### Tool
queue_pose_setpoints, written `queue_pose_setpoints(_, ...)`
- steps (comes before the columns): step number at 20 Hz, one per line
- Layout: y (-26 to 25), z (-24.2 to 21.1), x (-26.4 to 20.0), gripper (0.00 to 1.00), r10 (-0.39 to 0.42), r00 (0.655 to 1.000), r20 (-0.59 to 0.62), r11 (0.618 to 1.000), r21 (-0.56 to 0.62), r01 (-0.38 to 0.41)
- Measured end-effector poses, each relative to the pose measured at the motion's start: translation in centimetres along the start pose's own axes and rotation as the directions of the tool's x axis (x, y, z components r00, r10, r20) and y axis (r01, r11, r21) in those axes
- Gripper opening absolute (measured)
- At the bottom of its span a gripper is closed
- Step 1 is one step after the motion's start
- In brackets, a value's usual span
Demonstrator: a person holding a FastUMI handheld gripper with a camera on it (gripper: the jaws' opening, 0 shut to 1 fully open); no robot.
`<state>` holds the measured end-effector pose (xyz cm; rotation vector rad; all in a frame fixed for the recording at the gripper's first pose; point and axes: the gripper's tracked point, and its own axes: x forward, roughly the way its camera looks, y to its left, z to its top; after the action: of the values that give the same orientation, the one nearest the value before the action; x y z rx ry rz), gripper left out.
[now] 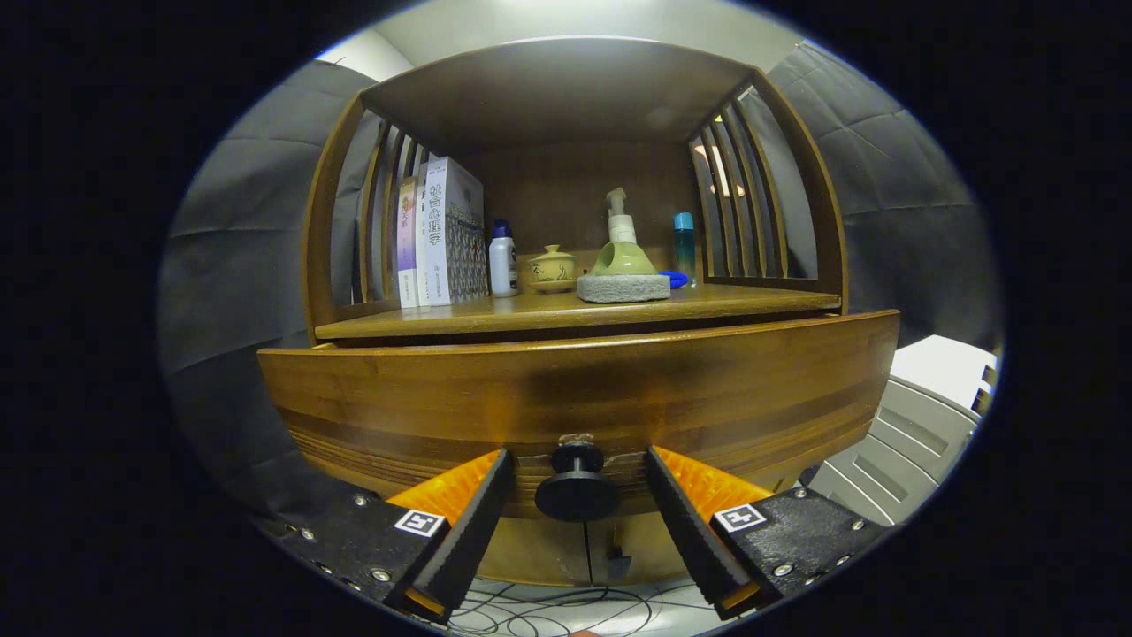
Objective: Pull open the drawer, take out the items inside it, and place them on the countertop above the cabinet.
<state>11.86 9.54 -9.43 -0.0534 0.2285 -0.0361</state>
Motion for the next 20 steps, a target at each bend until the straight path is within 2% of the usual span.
queue_pose_setpoints(14,0.0,0.5,5.3,0.95,-0.011,1.0,-0.008,1.0,-0.004,0.011)
queue_pose_setpoints(20,0.2,0.6,5.6,0.95,-0.031,0.999,0.019,0.997,-0.075,0.032)
